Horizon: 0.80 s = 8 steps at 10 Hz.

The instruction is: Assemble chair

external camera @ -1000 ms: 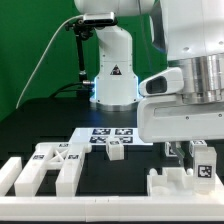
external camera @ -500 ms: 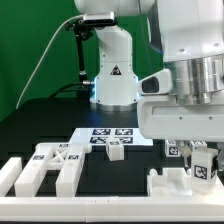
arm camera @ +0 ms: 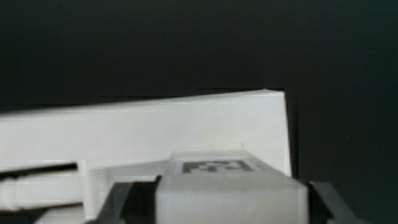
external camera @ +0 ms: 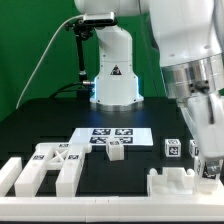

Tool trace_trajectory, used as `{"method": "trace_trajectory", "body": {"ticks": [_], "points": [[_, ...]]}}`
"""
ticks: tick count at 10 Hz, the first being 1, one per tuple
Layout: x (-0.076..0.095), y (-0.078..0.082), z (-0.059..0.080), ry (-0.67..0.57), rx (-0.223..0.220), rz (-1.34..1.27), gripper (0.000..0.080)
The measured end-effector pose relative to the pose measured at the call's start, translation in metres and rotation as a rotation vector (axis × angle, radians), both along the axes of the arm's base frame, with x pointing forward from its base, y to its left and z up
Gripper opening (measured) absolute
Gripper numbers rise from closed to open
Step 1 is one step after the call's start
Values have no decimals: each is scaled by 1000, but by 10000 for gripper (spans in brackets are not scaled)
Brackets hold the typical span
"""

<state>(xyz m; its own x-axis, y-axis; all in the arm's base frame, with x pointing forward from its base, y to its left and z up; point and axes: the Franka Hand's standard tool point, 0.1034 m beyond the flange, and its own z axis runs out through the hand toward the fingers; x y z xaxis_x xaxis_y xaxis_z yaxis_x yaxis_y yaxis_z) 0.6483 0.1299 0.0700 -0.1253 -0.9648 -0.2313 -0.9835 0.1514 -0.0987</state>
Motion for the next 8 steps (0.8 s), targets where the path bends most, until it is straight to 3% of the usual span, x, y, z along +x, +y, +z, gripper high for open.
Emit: {"method": "trace_trajectory", "body": {"ticks": [2, 3, 4, 5, 8], "points": [[0, 0, 0, -18, -10, 81, 291], [0, -1, 0, -34, -21, 153, 377], [1, -6, 0, -87, -60, 399, 516], [3, -13, 1, -136, -91, 644, 607], [-1, -15, -2, -195, -164, 1021, 647]]}}
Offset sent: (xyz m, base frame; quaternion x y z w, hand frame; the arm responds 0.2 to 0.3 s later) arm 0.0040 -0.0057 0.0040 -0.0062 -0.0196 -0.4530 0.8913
